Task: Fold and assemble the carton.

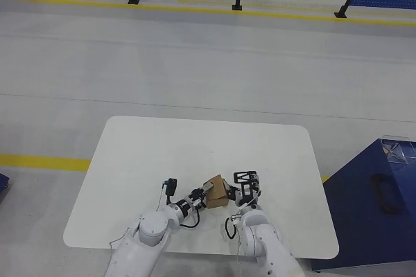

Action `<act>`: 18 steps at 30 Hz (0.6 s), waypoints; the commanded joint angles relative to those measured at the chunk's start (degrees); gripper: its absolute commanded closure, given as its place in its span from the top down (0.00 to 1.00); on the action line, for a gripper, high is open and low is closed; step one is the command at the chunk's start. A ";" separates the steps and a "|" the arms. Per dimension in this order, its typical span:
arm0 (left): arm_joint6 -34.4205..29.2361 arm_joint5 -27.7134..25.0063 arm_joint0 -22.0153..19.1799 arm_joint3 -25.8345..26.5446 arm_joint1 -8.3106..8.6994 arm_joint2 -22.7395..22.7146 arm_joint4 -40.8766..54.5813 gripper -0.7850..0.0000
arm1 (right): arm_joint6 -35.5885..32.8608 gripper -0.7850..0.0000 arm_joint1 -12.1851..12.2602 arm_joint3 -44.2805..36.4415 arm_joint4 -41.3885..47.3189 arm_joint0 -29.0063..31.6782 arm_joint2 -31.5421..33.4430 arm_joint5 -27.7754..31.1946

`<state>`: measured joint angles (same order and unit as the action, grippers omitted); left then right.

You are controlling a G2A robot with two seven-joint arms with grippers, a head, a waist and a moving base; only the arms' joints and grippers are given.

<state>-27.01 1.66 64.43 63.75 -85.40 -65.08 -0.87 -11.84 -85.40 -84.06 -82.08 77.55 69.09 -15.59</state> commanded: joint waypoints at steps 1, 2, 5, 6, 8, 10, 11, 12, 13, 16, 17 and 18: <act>0.87 0.14 -0.04 0.00 -0.05 0.44 -0.50 0.86 | 0.08 1.00 -0.03 0.28 -0.07 -0.26 0.06 -0.34; 1.07 0.36 -0.08 -0.04 -0.08 0.73 -0.73 0.85 | -0.02 1.00 -0.05 0.42 0.00 -0.39 0.16 -0.42; 1.53 0.89 -0.29 -0.10 -0.12 1.20 -1.13 0.83 | -0.25 1.00 -0.05 0.64 -0.27 -0.54 0.23 -0.60; 1.61 0.96 -0.34 -0.15 -0.13 1.32 -1.14 0.83 | -0.33 1.00 -0.06 0.69 -0.33 -0.59 0.20 -0.56; 1.94 1.32 -0.51 -0.28 -0.15 1.58 -1.43 0.83 | -0.50 1.00 -0.07 1.06 -0.55 -0.73 0.17 -0.54; 2.04 1.41 -0.61 -0.36 -0.17 1.74 -1.41 0.82 | -0.84 1.00 -0.09 1.35 -0.69 -0.88 0.08 -0.51; 2.07 1.43 -0.67 -0.42 -0.17 1.82 -1.39 0.82 | -0.85 1.00 -0.12 1.48 -0.69 -0.94 0.03 -0.55; 2.15 1.46 -0.71 -0.44 -0.16 1.84 -1.44 0.81 | -0.81 1.00 -0.13 1.53 -0.69 -0.95 0.01 -0.57; 2.20 1.66 -0.76 -0.51 -0.15 1.94 -1.59 0.80 | -0.77 1.00 -0.14 1.60 -0.70 -0.97 0.03 -0.73; 2.66 2.35 -0.91 -0.66 -0.15 2.32 -2.30 0.80 | -0.02 1.00 -0.18 1.14 0.04 -0.85 0.52 -1.35; 2.82 2.49 -0.90 -0.67 -0.17 2.50 -2.35 0.80 | 0.49 1.00 -0.19 0.64 0.51 -0.63 0.80 -1.52; 2.86 2.52 -0.91 -0.69 -0.18 2.56 -2.38 0.80 | 0.65 1.00 -0.19 0.40 0.72 -0.49 0.87 -1.41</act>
<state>-24.23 4.12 63.52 63.09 -85.56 -62.64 -3.22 -11.47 -85.58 -83.31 -81.68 76.88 69.82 -17.05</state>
